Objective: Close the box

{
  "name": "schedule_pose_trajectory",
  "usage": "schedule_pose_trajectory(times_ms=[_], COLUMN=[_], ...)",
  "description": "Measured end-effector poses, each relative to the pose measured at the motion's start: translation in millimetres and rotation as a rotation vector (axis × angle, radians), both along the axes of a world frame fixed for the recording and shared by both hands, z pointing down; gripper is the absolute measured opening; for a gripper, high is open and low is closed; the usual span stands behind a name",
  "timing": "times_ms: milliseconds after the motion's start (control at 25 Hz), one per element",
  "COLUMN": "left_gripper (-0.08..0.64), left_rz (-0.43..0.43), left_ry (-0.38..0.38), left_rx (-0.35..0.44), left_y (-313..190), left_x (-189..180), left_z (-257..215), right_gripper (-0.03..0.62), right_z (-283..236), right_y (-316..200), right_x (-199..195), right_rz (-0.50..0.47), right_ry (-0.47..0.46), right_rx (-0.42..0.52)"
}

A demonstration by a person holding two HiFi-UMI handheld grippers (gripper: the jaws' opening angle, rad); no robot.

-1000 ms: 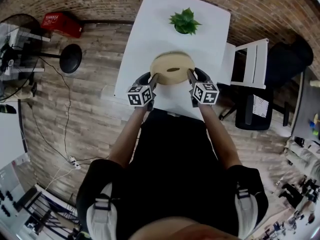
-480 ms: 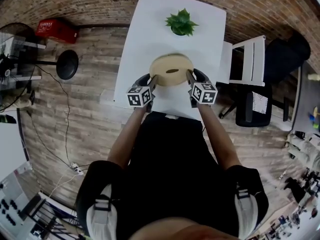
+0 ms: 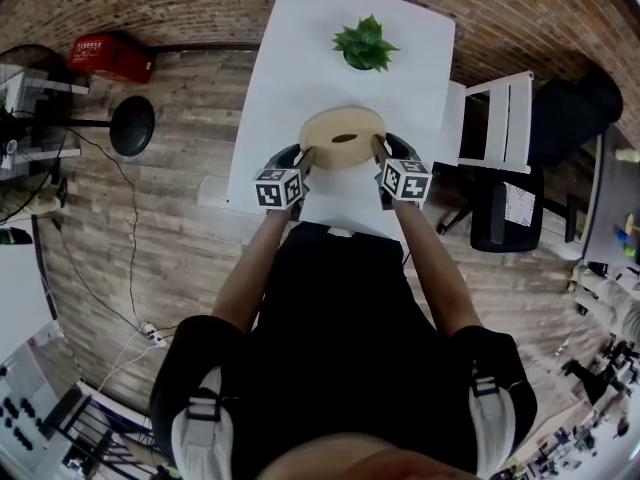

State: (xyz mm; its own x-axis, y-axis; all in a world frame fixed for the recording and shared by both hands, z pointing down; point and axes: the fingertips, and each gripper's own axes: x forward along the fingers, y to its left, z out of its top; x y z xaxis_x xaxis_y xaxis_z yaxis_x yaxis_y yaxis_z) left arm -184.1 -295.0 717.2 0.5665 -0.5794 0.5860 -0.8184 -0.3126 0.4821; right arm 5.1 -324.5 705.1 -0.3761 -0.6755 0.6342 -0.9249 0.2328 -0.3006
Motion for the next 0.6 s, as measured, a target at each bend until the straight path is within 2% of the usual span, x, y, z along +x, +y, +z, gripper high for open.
schedule_pose_trajectory(times_ms=[600], left_gripper=[0.147], left_rz=[0.029], left_ry=[0.011], left_rx=[-0.016], left_y=[-12], left_x=[0], left_z=[6], right_gripper=[0.143], right_z=[12], right_y=[-8], right_x=[-2], right_rz=[-0.012], right_ry=[0.05], right_rx=[-0.02])
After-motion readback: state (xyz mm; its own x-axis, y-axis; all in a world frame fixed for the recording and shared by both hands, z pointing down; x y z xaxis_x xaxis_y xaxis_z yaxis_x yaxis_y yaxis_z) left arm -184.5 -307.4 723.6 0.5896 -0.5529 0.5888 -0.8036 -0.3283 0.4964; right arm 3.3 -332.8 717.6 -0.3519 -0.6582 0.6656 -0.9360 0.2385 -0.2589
